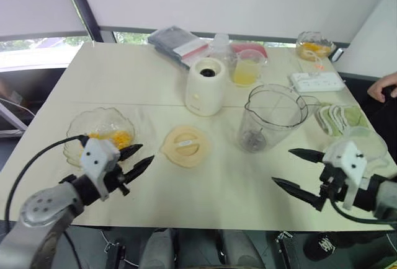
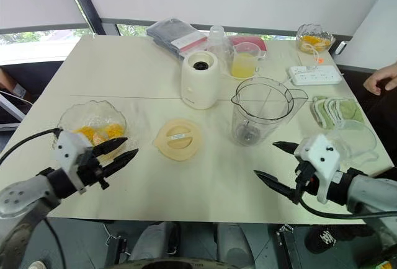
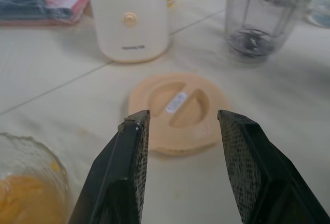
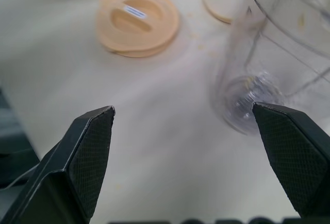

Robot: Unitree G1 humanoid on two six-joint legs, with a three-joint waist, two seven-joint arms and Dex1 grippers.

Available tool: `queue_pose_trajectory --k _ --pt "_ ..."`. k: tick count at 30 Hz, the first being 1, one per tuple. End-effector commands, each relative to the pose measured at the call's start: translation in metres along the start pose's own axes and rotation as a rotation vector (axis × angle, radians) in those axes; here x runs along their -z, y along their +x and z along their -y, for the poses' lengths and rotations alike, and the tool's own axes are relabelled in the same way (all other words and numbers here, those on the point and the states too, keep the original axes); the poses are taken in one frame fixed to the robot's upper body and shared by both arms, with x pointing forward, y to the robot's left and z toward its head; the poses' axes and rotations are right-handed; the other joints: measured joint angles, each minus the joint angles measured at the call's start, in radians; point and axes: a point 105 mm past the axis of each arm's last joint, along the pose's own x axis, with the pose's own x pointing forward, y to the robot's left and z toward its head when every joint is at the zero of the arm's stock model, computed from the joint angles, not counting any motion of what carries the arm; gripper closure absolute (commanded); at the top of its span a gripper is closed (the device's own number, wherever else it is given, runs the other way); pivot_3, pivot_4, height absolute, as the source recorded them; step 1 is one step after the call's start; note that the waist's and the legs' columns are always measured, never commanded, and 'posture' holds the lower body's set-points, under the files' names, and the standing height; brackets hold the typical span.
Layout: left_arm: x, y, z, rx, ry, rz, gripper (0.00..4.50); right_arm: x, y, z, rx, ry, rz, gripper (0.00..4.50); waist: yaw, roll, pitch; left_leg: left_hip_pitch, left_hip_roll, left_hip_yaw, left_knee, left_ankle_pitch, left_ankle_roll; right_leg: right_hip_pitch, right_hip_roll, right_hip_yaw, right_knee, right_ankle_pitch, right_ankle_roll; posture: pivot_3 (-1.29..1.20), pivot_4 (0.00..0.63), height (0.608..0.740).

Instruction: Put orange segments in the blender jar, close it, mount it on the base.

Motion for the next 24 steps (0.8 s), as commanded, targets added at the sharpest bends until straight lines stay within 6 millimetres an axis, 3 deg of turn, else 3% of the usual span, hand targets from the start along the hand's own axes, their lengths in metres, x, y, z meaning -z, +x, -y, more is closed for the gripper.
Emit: queue_pose_trajectory --k 1,24 --pt "-0.0112 -0.0046 0.0023 0.031 0.049 0.037 2.34 -0.0118 -0.0028 -0.0021 -0.025 -0.024 0.017 0.03 0.001 -0.001 0.001 0.0 0.0 0.0 0.0 0.0 0.0 0.0 0.0 0.0 0.0 0.0 0.0 0.0 0.15 0.74" --pt "-0.0115 -0.0004 -0.0031 -0.022 0.034 0.062 2.34 -0.0194 0.0059 0.0004 -0.024 -0.019 0.045 0.03 -0.001 -0.002 0.001 -0.001 0.0 0.001 0.0 0.0 0.0 -0.001 0.0 0.0 -0.001 0.0 0.0 0.0 0.15 0.74"
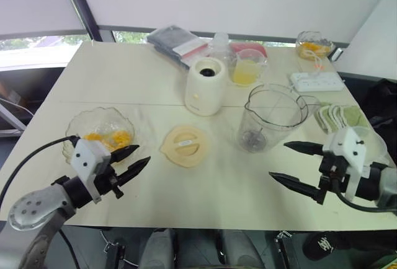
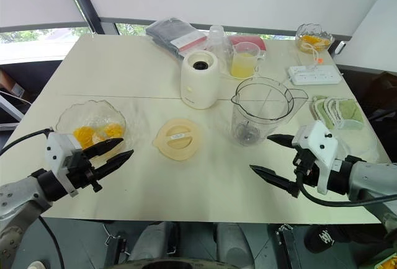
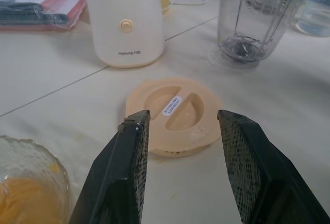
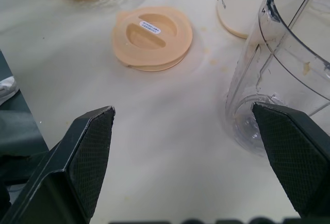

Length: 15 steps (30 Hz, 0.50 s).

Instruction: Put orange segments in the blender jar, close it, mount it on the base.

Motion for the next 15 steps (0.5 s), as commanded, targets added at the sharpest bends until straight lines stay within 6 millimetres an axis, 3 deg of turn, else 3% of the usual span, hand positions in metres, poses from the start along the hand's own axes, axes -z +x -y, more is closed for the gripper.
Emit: queue_pose_trajectory --k 1,9,15 --pt "-0.007 0.001 0.001 0.004 0.034 0.017 2.34 -0.006 0.001 -0.004 -0.013 -0.015 0.024 0.03 0.0 0.0 0.0 0.0 0.0 0.0 0.0 0.0 0.0 0.0 0.0 0.0 0.0 0.0 0.0 0.0 0.15 0.74" --pt "-0.019 0.009 -0.003 0.014 0.061 0.026 2.34 -0.006 0.007 -0.006 -0.016 -0.011 0.041 0.03 0.0 0.0 0.0 0.0 0.0 0.0 0.0 0.0 0.0 0.0 0.0 0.0 0.001 0.0 0.0 0.0 0.15 0.74" --pt "-0.048 0.013 -0.024 0.151 0.11 -0.075 2.34 -0.004 0.019 -0.008 -0.014 0.011 0.073 0.03 0.001 -0.006 0.003 0.0 0.001 -0.002 0.001 0.0 0.0 -0.001 0.002 -0.002 0.003 0.001 -0.001 0.0 0.15 0.74"
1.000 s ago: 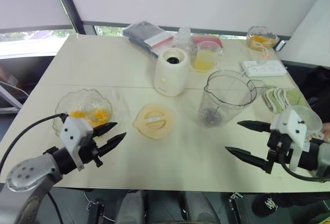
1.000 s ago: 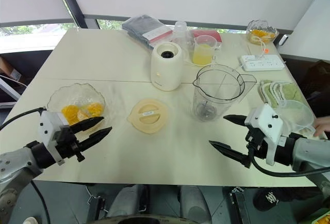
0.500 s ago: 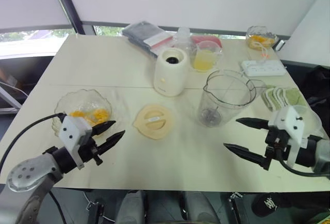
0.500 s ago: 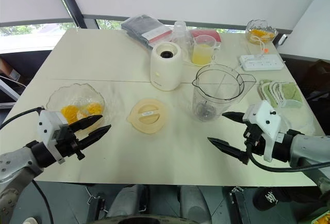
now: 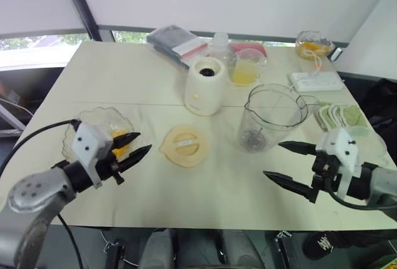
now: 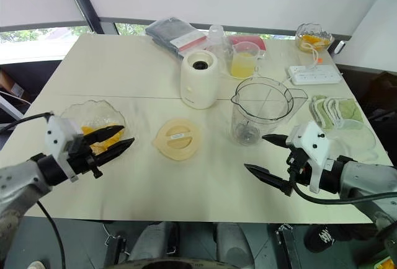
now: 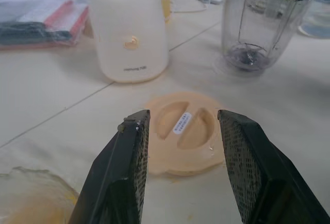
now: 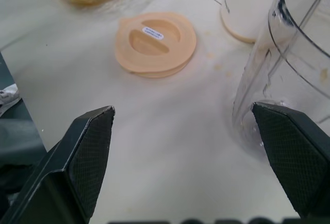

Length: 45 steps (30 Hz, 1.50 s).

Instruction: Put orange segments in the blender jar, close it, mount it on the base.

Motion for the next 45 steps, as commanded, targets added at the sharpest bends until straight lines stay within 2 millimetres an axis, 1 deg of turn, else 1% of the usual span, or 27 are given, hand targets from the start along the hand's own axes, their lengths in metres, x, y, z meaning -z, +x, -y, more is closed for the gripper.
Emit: queue_pose_trajectory --k 1,5,6,9,11,12,14,18,20,22,24,28,31,32,39,41,45 --pt "-0.018 -0.005 -0.011 0.084 0.052 -0.059 2.34 -0.004 0.007 -0.004 0.003 -0.018 0.04 0.03 -0.002 0.001 0.0 0.001 0.0 0.0 0.0 0.0 0.0 0.0 0.0 0.0 0.0 0.0 -0.001 0.0 0.15 0.74" --pt "-0.033 -0.012 -0.048 0.08 0.083 -0.132 2.34 0.0 0.017 -0.007 0.006 -0.006 0.062 0.03 -0.006 0.002 0.001 0.001 0.0 0.002 0.0 0.0 0.0 0.0 0.0 0.001 0.0 0.0 0.0 0.0 0.15 0.74" --pt "-0.034 -0.016 -0.058 0.083 0.105 -0.176 2.34 0.002 0.019 -0.008 0.008 -0.004 0.067 0.03 -0.006 0.002 0.001 0.0 0.0 0.003 0.0 0.0 0.0 -0.001 0.0 0.001 0.0 0.0 0.0 0.0 0.15 0.74" --pt "-0.037 -0.026 -0.077 0.118 0.12 -0.256 2.34 0.003 0.026 -0.009 0.014 -0.005 0.083 0.03 -0.006 0.003 0.002 -0.001 0.0 0.004 -0.002 0.0 0.0 -0.004 0.0 0.002 0.0 0.0 0.0 0.0 0.15 0.74" --pt "-0.036 -0.035 -0.088 0.165 0.084 -0.329 2.34 0.004 0.031 -0.01 0.016 0.0 0.097 0.03 -0.005 0.003 0.002 -0.001 0.0 0.004 -0.002 0.0 0.0 -0.004 0.0 0.002 0.0 0.0 0.0 0.0 0.15 0.74" --pt "-0.034 -0.039 -0.091 0.191 0.067 -0.366 2.34 0.005 0.033 -0.011 0.017 0.001 0.102 0.03 -0.005 0.002 0.002 -0.002 -0.001 0.004 -0.002 0.0 0.0 -0.005 0.0 0.002 0.0 0.0 0.0 0.0 0.15 0.74" --pt "-0.023 -0.049 -0.098 0.25 0.065 -0.471 2.34 0.006 0.038 -0.012 0.019 0.001 0.112 0.03 -0.005 0.002 0.003 -0.002 -0.001 0.005 -0.002 0.0 0.0 -0.006 0.0 0.002 0.0 0.0 0.0 0.0 0.15 0.74" --pt "-0.003 -0.054 -0.117 0.301 0.185 -0.569 2.34 0.006 0.044 -0.016 0.021 0.005 0.133 0.03 -0.003 0.003 0.003 -0.003 -0.002 0.008 -0.002 0.0 0.0 -0.006 0.001 0.002 0.0 0.0 0.0 0.0 0.15 0.74" --pt "0.014 -0.057 -0.127 0.332 0.257 -0.624 2.34 0.009 0.046 -0.018 0.035 0.014 0.139 0.03 -0.001 0.003 0.002 -0.003 -0.002 0.008 -0.002 0.0 0.0 -0.006 0.001 0.002 0.001 0.0 0.0 0.0 0.15 0.74" --pt "0.024 -0.054 -0.131 0.365 0.309 -0.625 2.34 0.01 0.048 -0.019 0.052 0.017 0.145 0.03 0.001 0.003 0.002 -0.003 -0.002 0.008 -0.001 0.0 0.0 -0.006 0.001 0.002 0.001 0.0 0.0 0.0 0.15 0.74" --pt "0.028 -0.045 -0.136 0.376 0.358 -0.583 2.34 0.011 0.05 -0.021 0.062 0.02 0.15 0.03 0.005 0.002 0.002 -0.004 -0.001 0.008 0.0 0.0 0.0 -0.006 0.001 0.002 0.001 0.0 0.0 0.0 0.15 0.74" --pt "0.039 -0.036 -0.14 0.406 0.43 -0.574 2.34 0.013 0.053 -0.024 0.08 0.018 0.149 0.03 0.008 0.001 0.001 -0.006 -0.001 0.007 0.001 0.0 0.0 -0.006 0.0 0.001 0.001 0.0 0.0 0.0 0.15 0.74" --pt "0.04 -0.025 -0.143 0.4 0.428 -0.536 2.34 0.013 0.053 -0.027 0.1 0.03 0.157 0.03 0.016 0.0 0.001 -0.007 -0.001 0.007 0.002 0.0 0.0 -0.006 -0.001 0.001 0.001 0.001 0.001 0.0 0.15 0.74" --pt "0.041 -0.022 -0.144 0.402 0.429 -0.533 2.34 0.013 0.054 -0.028 0.105 0.034 0.159 0.03 0.019 0.0 0.001 -0.007 -0.001 0.007 0.002 0.0 0.0 -0.006 0.0 0.001 0.001 0.002 0.003 0.0 0.15 0.74" --pt "0.057 -0.01 -0.145 0.395 0.445 -0.569 2.34 0.012 0.054 -0.036 0.127 0.053 0.17 0.03 0.022 0.0 0.001 -0.007 -0.001 0.005 0.002 0.0 0.0 -0.007 0.001 0.0 0.003 0.002 0.004 0.0 0.15 0.74" --pt "0.062 -0.006 -0.148 0.367 0.457 -0.588 2.34 0.012 0.054 -0.036 0.133 0.055 0.17 0.03 0.022 0.0 0.001 -0.006 -0.001 0.005 0.003 0.0 0.0 -0.007 0.001 0.0 0.004 0.002 0.004 0.0 0.15 0.74" --pt "0.067 0.002 -0.151 0.328 0.462 -0.588 2.34 0.013 0.054 -0.038 0.136 0.056 0.165 0.03 0.023 -0.001 0.0 -0.006 -0.001 0.005 0.004 0.0 0.0 -0.007 0.001 0.0 0.006 0.003 0.004 0.0 0.15 0.74"
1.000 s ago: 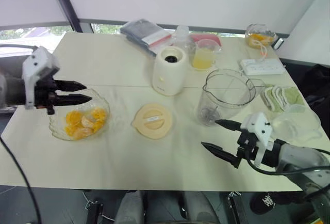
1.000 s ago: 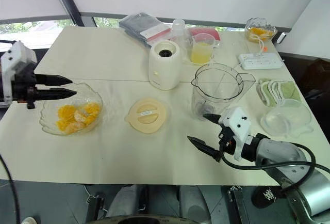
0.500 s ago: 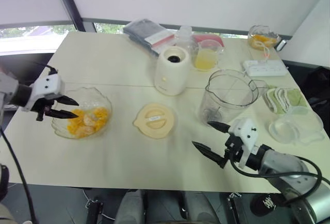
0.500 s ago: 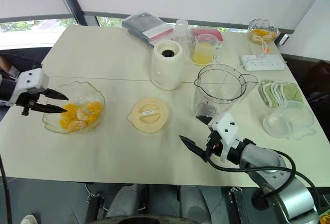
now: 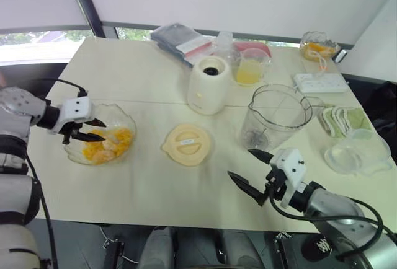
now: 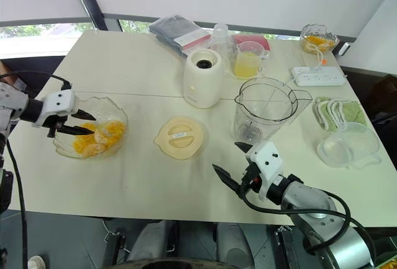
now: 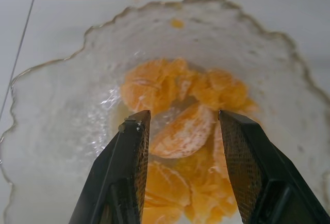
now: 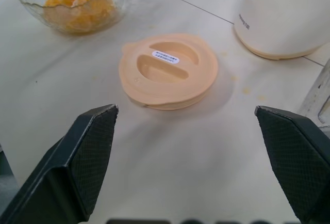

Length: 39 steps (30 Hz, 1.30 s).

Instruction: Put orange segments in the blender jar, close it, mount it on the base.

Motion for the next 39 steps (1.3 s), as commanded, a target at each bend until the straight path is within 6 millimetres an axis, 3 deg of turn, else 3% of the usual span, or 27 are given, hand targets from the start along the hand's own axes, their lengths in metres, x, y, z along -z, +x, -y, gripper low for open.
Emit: queue_pose_trajectory --k 1,8,31,39 --pt "-0.005 -0.001 -0.012 -0.061 0.02 -0.007 2.34 -0.011 -0.002 -0.006 -0.004 -0.029 0.037 0.03 0.0 0.0 0.0 0.0 0.0 0.0 0.001 0.0 0.0 0.0 0.0 0.0 0.001 0.0 0.0 0.0 0.15 0.74" --pt "-0.004 0.014 -0.012 -0.079 0.029 -0.012 2.34 -0.011 -0.001 -0.011 -0.007 -0.024 0.032 0.03 -0.001 0.0 0.0 -0.002 0.0 -0.002 0.012 -0.001 0.002 0.0 0.0 -0.002 0.011 0.0 0.0 0.0 0.15 0.74" --pt "0.005 0.062 -0.011 -0.168 0.023 -0.068 2.34 -0.015 -0.007 -0.012 0.011 -0.032 0.011 0.03 0.001 -0.001 0.0 -0.002 0.0 -0.003 0.013 -0.001 0.002 0.0 0.0 -0.002 0.012 0.0 0.0 0.0 0.15 0.74" --pt "0.006 0.067 -0.016 -0.23 0.031 -0.085 2.34 -0.016 -0.009 -0.012 0.014 -0.036 0.004 0.03 0.001 -0.001 0.0 -0.002 0.0 -0.003 0.013 -0.001 0.002 0.0 0.0 -0.003 0.012 0.0 0.0 0.0 0.15 0.74"
